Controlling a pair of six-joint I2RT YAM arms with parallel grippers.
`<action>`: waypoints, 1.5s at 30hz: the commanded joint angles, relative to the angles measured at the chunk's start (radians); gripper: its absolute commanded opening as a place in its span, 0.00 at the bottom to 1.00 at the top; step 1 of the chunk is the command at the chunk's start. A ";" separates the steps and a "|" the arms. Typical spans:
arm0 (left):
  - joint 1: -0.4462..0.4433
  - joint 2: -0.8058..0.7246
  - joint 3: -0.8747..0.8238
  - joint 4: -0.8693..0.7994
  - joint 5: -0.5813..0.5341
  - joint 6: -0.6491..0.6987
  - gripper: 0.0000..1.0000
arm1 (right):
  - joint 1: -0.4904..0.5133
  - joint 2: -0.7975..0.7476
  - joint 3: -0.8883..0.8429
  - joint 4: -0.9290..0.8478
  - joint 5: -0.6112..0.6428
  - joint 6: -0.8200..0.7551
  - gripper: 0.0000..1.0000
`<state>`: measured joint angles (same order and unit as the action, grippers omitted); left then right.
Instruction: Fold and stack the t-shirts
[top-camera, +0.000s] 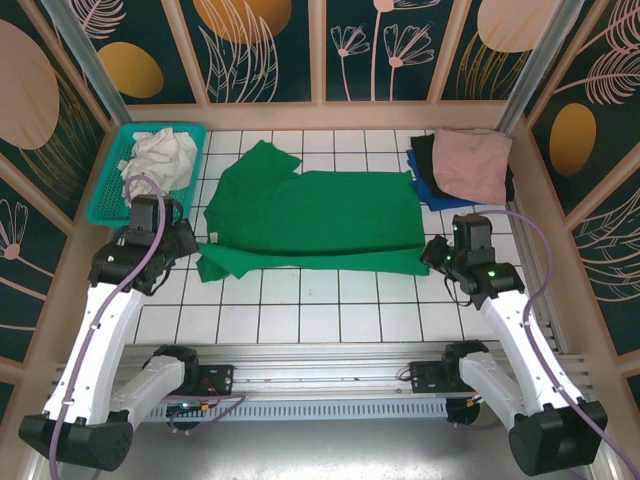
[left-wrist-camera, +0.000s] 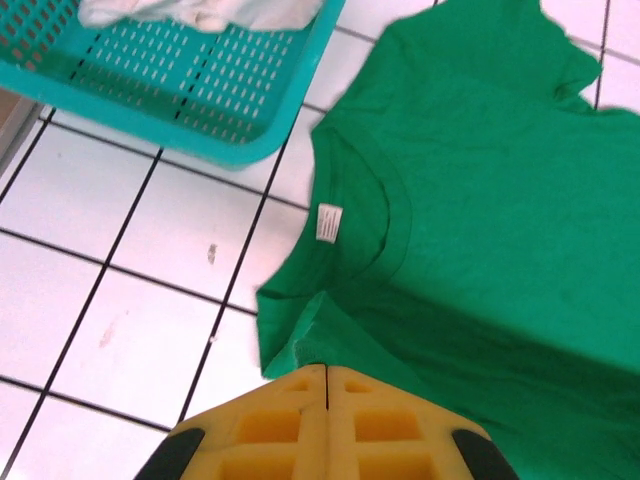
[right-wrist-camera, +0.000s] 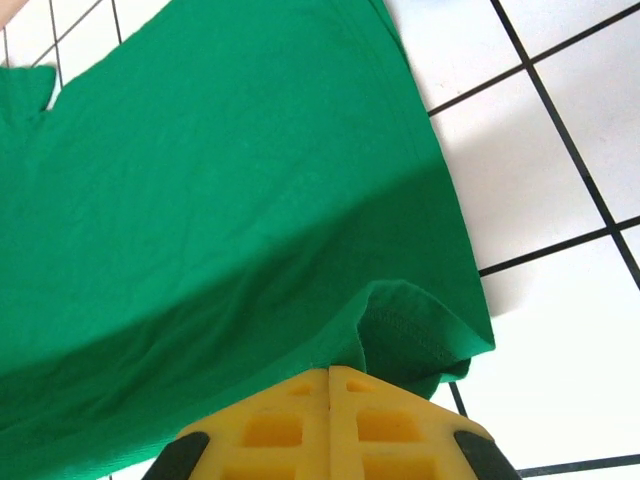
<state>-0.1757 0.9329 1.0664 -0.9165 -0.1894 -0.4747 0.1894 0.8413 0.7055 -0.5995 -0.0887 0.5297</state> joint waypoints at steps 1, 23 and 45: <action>0.006 0.076 -0.069 0.040 0.033 0.014 0.00 | 0.004 0.065 -0.021 0.050 0.000 -0.010 0.00; 0.007 0.752 0.224 0.245 -0.066 0.079 0.00 | -0.022 0.678 0.127 0.362 0.088 -0.103 0.00; -0.080 0.787 0.277 0.247 0.006 0.042 0.50 | 0.113 0.471 0.088 0.347 0.080 -0.054 0.39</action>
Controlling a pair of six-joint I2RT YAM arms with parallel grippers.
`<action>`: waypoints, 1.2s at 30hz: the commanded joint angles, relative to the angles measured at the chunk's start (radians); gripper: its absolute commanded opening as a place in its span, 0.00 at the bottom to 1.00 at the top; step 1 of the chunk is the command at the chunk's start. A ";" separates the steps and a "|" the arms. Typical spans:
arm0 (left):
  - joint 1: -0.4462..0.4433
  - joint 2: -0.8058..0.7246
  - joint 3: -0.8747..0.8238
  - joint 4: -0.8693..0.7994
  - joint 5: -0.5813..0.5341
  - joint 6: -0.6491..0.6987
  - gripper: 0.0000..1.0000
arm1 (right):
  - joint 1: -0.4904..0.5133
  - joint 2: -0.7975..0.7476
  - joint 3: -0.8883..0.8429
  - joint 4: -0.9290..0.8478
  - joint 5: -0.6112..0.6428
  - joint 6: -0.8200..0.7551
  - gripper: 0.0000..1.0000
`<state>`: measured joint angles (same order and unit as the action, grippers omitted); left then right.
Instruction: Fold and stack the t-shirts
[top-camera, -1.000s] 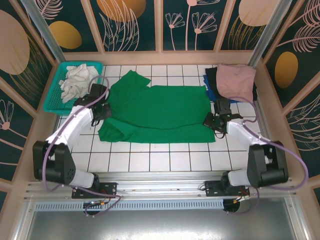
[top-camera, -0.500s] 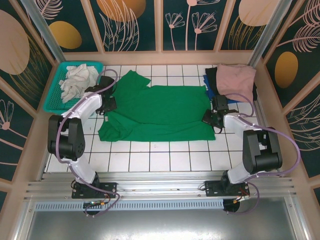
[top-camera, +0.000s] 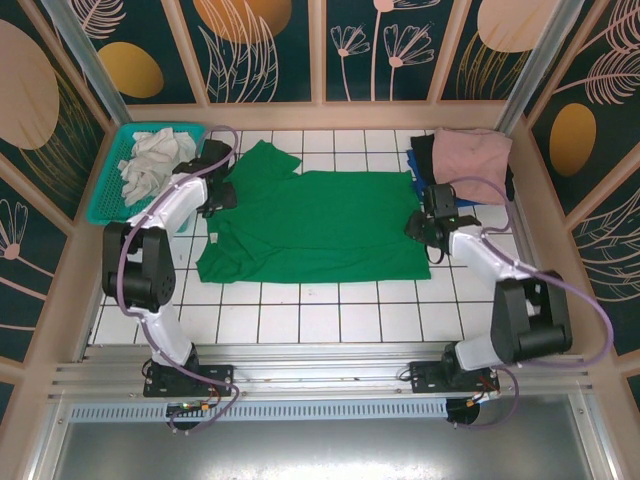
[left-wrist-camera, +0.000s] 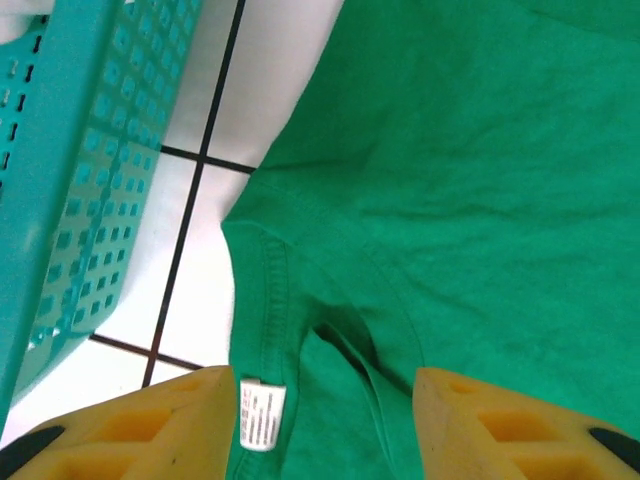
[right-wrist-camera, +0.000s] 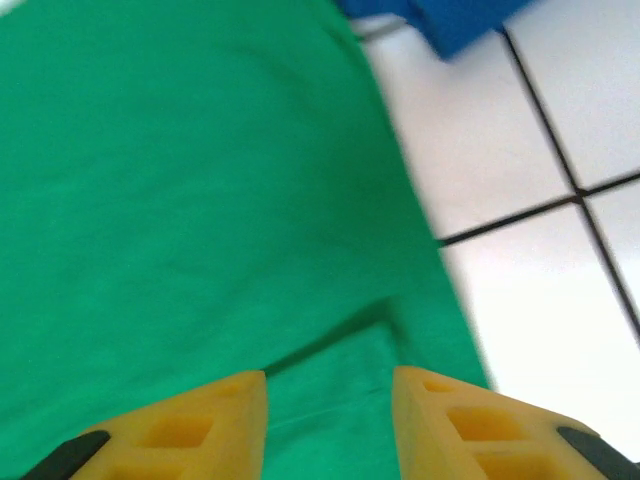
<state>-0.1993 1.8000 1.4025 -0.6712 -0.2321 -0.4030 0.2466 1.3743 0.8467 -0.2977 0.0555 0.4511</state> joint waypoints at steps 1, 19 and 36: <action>-0.084 -0.119 -0.103 0.031 0.089 -0.043 0.50 | 0.077 -0.063 -0.082 0.081 -0.098 0.035 0.39; -0.216 -0.069 -0.385 0.228 0.232 -0.156 0.49 | -0.002 0.117 -0.212 0.226 -0.147 0.069 0.37; -0.216 -0.074 -0.425 0.234 0.217 -0.170 0.56 | -0.022 0.129 -0.205 0.220 -0.147 0.054 0.37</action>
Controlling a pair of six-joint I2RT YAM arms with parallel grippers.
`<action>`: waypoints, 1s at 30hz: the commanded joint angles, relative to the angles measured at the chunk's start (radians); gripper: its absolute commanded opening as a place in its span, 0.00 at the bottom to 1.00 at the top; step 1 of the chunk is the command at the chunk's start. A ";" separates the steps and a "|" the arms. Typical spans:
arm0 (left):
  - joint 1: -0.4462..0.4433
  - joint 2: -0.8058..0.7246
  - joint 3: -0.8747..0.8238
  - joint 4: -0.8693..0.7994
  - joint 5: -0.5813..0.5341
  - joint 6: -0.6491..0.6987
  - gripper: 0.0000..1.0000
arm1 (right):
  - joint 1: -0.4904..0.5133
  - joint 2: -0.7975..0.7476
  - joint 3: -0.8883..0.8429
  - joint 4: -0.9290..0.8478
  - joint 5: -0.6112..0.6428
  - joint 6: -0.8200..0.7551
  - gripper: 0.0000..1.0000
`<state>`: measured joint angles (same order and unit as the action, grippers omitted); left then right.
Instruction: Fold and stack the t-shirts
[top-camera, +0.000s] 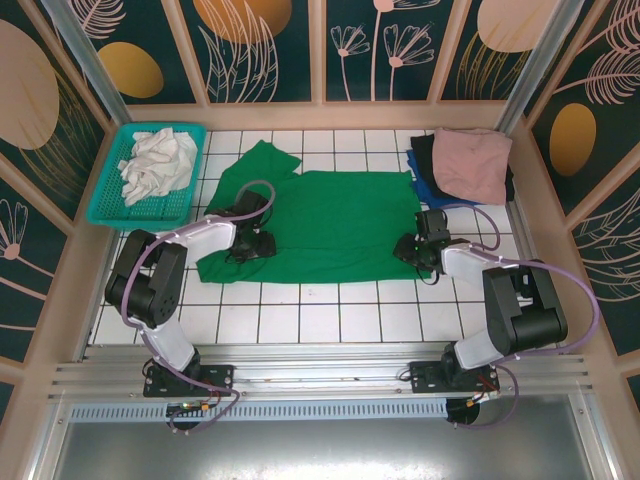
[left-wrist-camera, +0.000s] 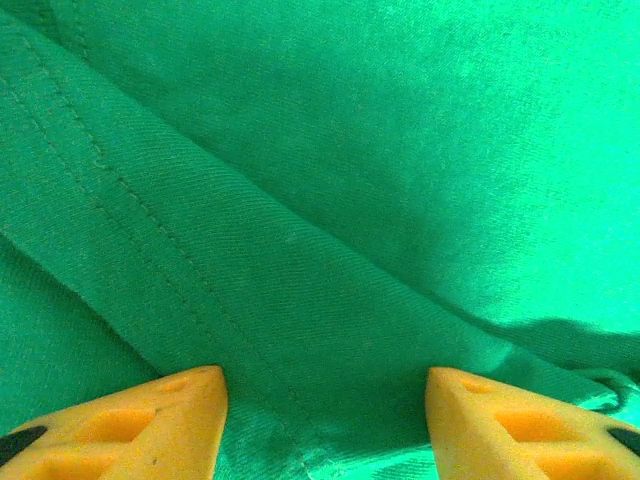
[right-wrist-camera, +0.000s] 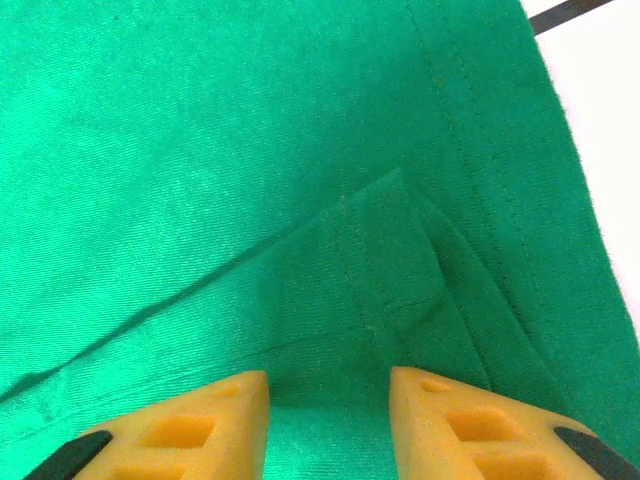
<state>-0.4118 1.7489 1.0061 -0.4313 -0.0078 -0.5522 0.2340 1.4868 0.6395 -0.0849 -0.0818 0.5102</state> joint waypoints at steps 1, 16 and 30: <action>-0.004 -0.028 -0.060 0.002 -0.001 -0.025 0.56 | -0.010 0.018 0.003 0.005 -0.010 -0.005 0.37; -0.004 -0.003 0.071 -0.025 -0.008 -0.005 0.02 | -0.015 0.020 -0.009 0.017 -0.015 -0.006 0.37; -0.002 0.002 0.124 -0.110 -0.108 0.028 0.54 | -0.020 0.020 -0.005 0.001 -0.006 -0.019 0.37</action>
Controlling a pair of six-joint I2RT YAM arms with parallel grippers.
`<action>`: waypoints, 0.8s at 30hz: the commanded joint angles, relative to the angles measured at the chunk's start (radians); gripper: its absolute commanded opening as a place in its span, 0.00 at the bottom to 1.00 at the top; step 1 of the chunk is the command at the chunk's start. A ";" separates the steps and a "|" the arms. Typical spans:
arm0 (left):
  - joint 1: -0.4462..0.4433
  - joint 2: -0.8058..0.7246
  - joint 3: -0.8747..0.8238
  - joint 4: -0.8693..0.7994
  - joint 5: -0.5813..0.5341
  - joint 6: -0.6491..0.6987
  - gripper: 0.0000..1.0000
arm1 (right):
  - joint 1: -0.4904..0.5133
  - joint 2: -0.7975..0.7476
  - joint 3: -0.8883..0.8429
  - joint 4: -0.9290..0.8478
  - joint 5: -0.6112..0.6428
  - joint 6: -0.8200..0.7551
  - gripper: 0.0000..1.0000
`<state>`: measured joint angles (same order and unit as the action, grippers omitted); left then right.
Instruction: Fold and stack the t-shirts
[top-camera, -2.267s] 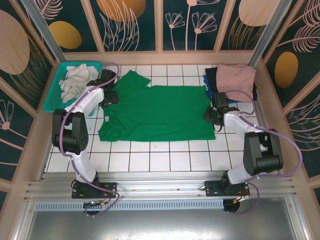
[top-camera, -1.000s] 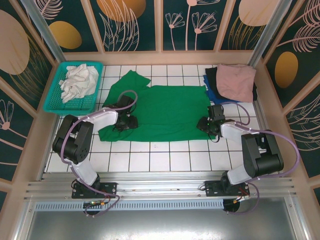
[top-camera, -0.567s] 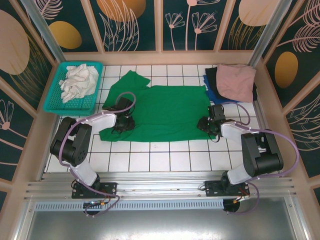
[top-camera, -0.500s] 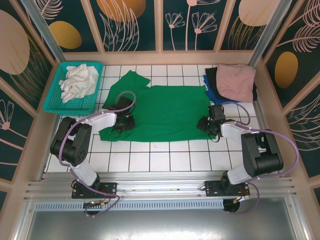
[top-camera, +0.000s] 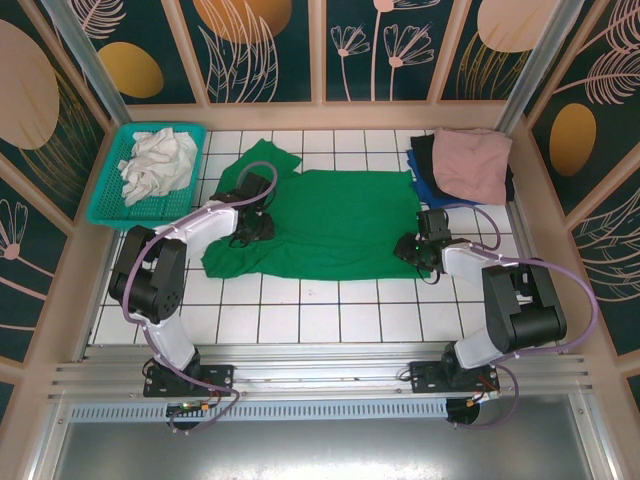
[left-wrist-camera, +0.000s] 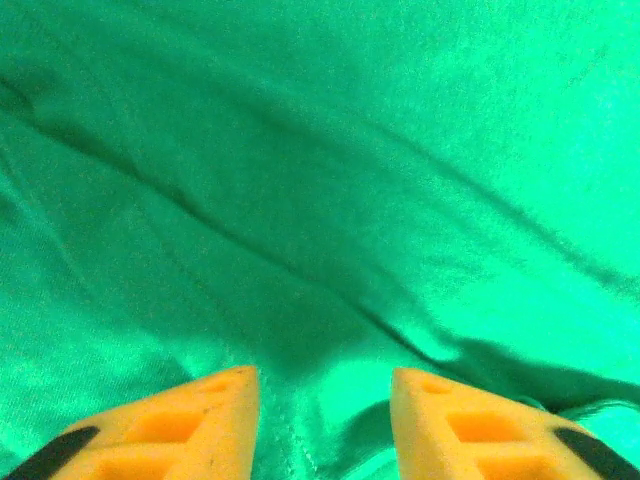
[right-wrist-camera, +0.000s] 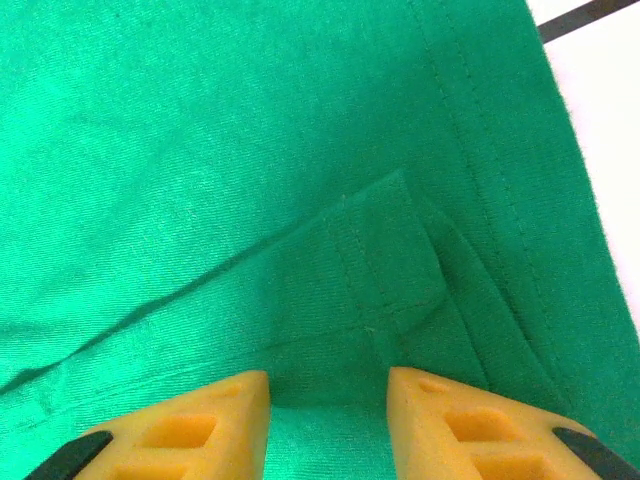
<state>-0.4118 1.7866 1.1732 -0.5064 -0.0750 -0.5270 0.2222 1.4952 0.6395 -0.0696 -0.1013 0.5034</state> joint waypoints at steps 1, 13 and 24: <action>0.000 -0.059 -0.069 -0.032 -0.052 -0.004 0.55 | -0.011 0.009 -0.004 -0.025 0.024 -0.013 0.37; 0.100 -0.338 -0.414 0.057 -0.107 -0.142 0.62 | 0.088 -0.111 0.036 -0.058 0.031 0.046 0.36; 0.210 -0.345 -0.505 0.094 -0.168 -0.141 0.17 | 0.038 0.018 -0.041 -0.009 0.018 0.070 0.35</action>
<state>-0.2214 1.4528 0.6910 -0.4271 -0.2039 -0.6601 0.2874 1.4986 0.6380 -0.0696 -0.1055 0.5579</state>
